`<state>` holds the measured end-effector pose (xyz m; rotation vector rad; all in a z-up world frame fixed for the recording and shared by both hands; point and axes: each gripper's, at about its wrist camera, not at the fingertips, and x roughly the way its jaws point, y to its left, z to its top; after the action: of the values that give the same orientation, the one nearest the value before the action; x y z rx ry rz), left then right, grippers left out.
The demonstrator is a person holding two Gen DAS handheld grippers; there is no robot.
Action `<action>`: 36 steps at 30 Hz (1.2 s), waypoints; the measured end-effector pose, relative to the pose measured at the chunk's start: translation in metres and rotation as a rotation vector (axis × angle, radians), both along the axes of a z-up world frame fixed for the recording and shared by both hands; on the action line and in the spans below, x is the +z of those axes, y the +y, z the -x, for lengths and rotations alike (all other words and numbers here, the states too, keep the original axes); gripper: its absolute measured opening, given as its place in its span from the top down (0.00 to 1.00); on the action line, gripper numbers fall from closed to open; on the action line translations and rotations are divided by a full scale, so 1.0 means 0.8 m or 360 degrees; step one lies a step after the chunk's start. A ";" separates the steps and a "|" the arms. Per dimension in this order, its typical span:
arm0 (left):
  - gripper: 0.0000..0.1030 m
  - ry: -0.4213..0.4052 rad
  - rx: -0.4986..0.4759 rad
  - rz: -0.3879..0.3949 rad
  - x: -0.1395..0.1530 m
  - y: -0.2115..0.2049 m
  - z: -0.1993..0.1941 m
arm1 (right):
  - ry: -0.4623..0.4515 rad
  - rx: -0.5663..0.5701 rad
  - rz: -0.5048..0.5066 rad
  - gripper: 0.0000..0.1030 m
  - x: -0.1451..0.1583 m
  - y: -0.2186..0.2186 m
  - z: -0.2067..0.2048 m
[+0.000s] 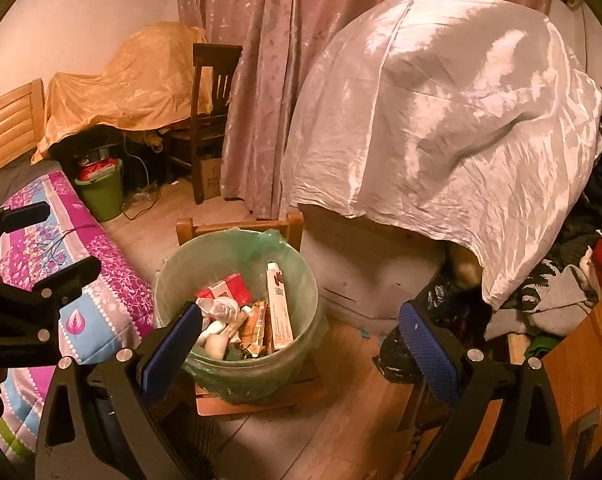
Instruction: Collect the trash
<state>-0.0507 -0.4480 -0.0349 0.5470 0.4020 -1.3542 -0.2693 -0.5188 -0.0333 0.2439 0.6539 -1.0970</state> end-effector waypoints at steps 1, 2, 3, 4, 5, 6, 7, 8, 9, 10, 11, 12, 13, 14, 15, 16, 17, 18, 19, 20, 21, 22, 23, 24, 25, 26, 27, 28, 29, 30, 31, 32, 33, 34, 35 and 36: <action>0.06 0.0003 -0.0001 0.0001 0.000 0.000 0.001 | -0.0005 0.0002 -0.0006 0.05 0.000 0.000 -0.001; 0.06 0.0008 -0.0001 0.0002 0.001 -0.001 0.000 | -0.0010 0.0005 -0.0010 0.05 0.000 -0.001 0.000; 0.06 0.0012 0.0003 0.0001 0.002 -0.001 0.000 | -0.0016 0.0007 -0.0011 0.05 0.001 -0.001 0.001; 0.06 0.0019 0.0007 0.0001 0.002 -0.001 -0.001 | -0.0022 0.0012 -0.0006 0.05 0.002 0.000 0.000; 0.06 0.0027 0.0010 0.0001 0.002 0.000 -0.002 | -0.0037 0.0026 0.0006 0.05 0.003 0.002 0.001; 0.06 0.0033 0.0011 0.0000 0.002 0.000 -0.003 | -0.0054 0.0043 0.0016 0.05 0.004 0.004 0.002; 0.06 0.0034 0.0013 -0.0001 0.002 0.000 -0.002 | -0.0064 0.0052 0.0021 0.05 0.005 0.005 0.003; 0.06 0.0030 0.0013 -0.0002 0.001 0.001 -0.003 | -0.0079 0.0064 0.0031 0.05 0.007 0.007 0.003; 0.06 0.0020 0.0012 -0.0003 0.001 0.001 -0.003 | -0.0100 0.0077 0.0042 0.05 0.008 0.010 0.004; 0.06 0.0014 0.0014 -0.0001 0.002 0.001 -0.002 | -0.0129 0.0095 0.0049 0.05 0.010 0.012 0.005; 0.06 0.0012 0.0018 0.0002 0.002 0.002 -0.002 | -0.0146 0.0108 0.0049 0.05 0.011 0.013 0.005; 0.06 0.0016 0.0021 0.0003 0.002 0.002 -0.003 | -0.0156 0.0120 0.0047 0.05 0.011 0.013 0.004; 0.06 0.0018 0.0024 0.0002 0.002 0.002 -0.002 | -0.0161 0.0130 0.0049 0.05 0.012 0.015 0.003; 0.06 0.0017 0.0027 0.0002 0.002 0.003 -0.003 | -0.0169 0.0148 0.0049 0.05 0.012 0.016 0.002; 0.06 0.0013 0.0029 0.0004 0.002 0.003 -0.002 | -0.0171 0.0152 0.0049 0.05 0.012 0.017 0.001; 0.06 0.0013 0.0027 0.0004 0.002 0.004 -0.001 | -0.0166 0.0147 0.0051 0.05 0.012 0.017 0.001; 0.06 0.0014 0.0027 0.0003 0.002 0.004 -0.001 | -0.0161 0.0144 0.0056 0.05 0.012 0.016 0.000; 0.06 0.0012 0.0028 0.0004 0.002 0.004 0.000 | -0.0160 0.0144 0.0059 0.05 0.011 0.017 0.001; 0.06 0.0008 0.0026 0.0004 0.002 0.004 0.000 | -0.0158 0.0138 0.0065 0.05 0.012 0.017 0.002; 0.06 0.0011 0.0023 0.0001 0.002 0.004 -0.001 | -0.0161 0.0135 0.0063 0.05 0.012 0.016 0.003; 0.06 0.0008 0.0019 -0.0001 0.002 0.004 0.000 | -0.0165 0.0128 0.0061 0.05 0.012 0.015 0.004; 0.06 0.0005 0.0018 -0.0001 0.003 0.003 0.001 | -0.0166 0.0119 0.0062 0.05 0.012 0.013 0.006; 0.06 0.0002 0.0017 0.0006 0.003 0.003 0.002 | -0.0166 0.0113 0.0062 0.05 0.012 0.012 0.007; 0.06 0.0001 0.0013 0.0028 0.005 0.004 0.002 | -0.0165 0.0107 0.0060 0.05 0.012 0.010 0.007; 0.06 -0.0006 0.0020 0.0050 0.006 0.006 0.002 | -0.0162 0.0097 0.0058 0.05 0.011 0.009 0.009; 0.06 -0.0012 0.0030 0.0061 0.007 0.006 0.004 | -0.0162 0.0090 0.0058 0.05 0.010 0.009 0.009; 0.06 -0.0008 0.0035 0.0065 0.008 0.007 0.003 | -0.0167 0.0083 0.0057 0.05 0.010 0.008 0.010; 0.06 0.0003 0.0029 0.0066 0.008 0.008 0.003 | -0.0171 0.0080 0.0055 0.05 0.010 0.008 0.011; 0.06 0.0004 0.0031 0.0070 0.009 0.007 0.005 | -0.0173 0.0077 0.0053 0.05 0.010 0.007 0.012; 0.06 0.0003 0.0044 0.0077 0.010 0.008 0.004 | -0.0172 0.0073 0.0057 0.05 0.010 0.007 0.013; 0.06 0.0011 0.0047 0.0073 0.010 0.006 0.005 | -0.0166 0.0069 0.0059 0.05 0.009 0.006 0.013; 0.06 0.0024 0.0049 0.0068 0.010 0.005 0.004 | -0.0162 0.0065 0.0062 0.05 0.009 0.006 0.013; 0.06 0.0026 0.0057 0.0065 0.010 0.004 0.004 | -0.0164 0.0056 0.0066 0.05 0.009 0.006 0.013; 0.06 0.0019 0.0066 0.0066 0.010 0.004 0.003 | -0.0170 0.0052 0.0065 0.05 0.009 0.007 0.014; 0.06 0.0017 0.0067 0.0067 0.010 0.004 0.003 | -0.0180 0.0044 0.0060 0.05 0.009 0.006 0.016; 0.06 0.0021 0.0062 0.0068 0.010 0.006 0.003 | -0.0183 0.0034 0.0063 0.05 0.009 0.005 0.017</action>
<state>-0.0528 -0.4436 -0.0267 0.4925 0.3919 -1.3265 -0.2827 -0.5144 -0.0261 0.2633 0.5307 -1.0662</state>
